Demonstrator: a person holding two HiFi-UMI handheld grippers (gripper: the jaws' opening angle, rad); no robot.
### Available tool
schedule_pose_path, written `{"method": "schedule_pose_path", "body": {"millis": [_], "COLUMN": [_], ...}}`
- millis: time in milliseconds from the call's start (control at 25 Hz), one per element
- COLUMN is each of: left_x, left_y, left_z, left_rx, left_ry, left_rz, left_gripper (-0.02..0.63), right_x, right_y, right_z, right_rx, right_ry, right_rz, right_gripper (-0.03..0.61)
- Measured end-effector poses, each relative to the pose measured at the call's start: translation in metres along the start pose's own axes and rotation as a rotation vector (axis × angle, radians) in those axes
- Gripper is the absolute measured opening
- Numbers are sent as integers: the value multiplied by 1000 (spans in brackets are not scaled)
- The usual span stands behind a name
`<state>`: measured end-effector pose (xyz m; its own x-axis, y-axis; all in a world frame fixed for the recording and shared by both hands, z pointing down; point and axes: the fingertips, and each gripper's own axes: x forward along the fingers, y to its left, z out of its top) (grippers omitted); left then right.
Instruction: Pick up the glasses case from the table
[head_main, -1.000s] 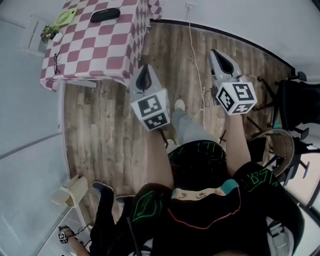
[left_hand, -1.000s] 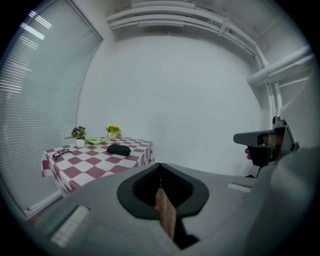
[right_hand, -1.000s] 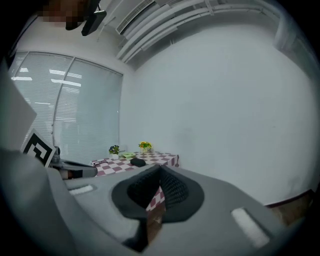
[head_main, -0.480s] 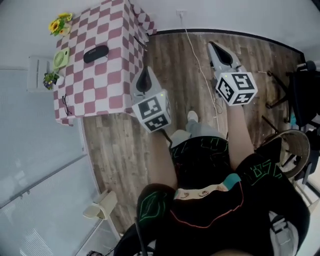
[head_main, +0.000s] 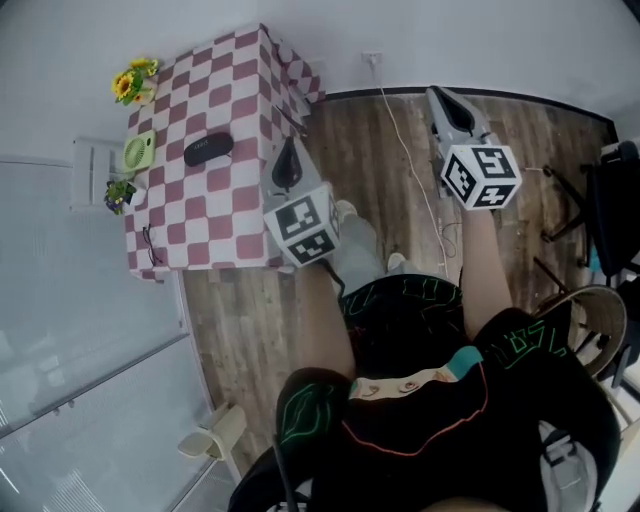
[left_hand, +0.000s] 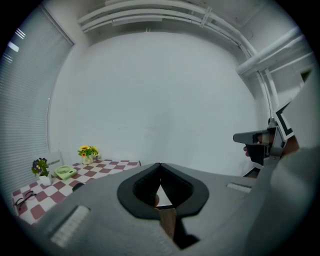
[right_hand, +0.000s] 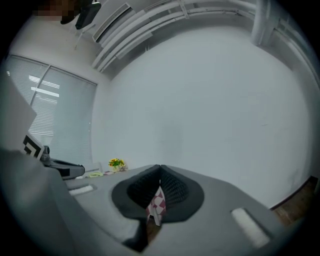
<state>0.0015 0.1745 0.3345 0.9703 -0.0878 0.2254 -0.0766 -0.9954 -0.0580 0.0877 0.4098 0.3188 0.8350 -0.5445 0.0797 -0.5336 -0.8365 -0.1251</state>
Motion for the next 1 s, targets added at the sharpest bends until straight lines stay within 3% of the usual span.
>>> {"method": "schedule_pose_path", "body": {"millis": [240,400,680,1000], "left_x": [73,126,193,229], "left_y": [14,33,105,215], "left_z": [-8,-14,-18,-30], "left_rx": [-42,-81,-157,-282], "left_ry": [34,70,109,121], "left_rz": [-48,-65,10,169], "left_gripper": [9,9,9,9], "right_x": [58,113,213,316], "right_y": [-15,-16,21,87], "right_z": [-7,-15,-20,-23], "right_rx": [-17,-84,-126,-195], "right_ry": [34,104,169,224], "right_rz": [-38,-53,34,175], "right_gripper": [3,4,3,3]}}
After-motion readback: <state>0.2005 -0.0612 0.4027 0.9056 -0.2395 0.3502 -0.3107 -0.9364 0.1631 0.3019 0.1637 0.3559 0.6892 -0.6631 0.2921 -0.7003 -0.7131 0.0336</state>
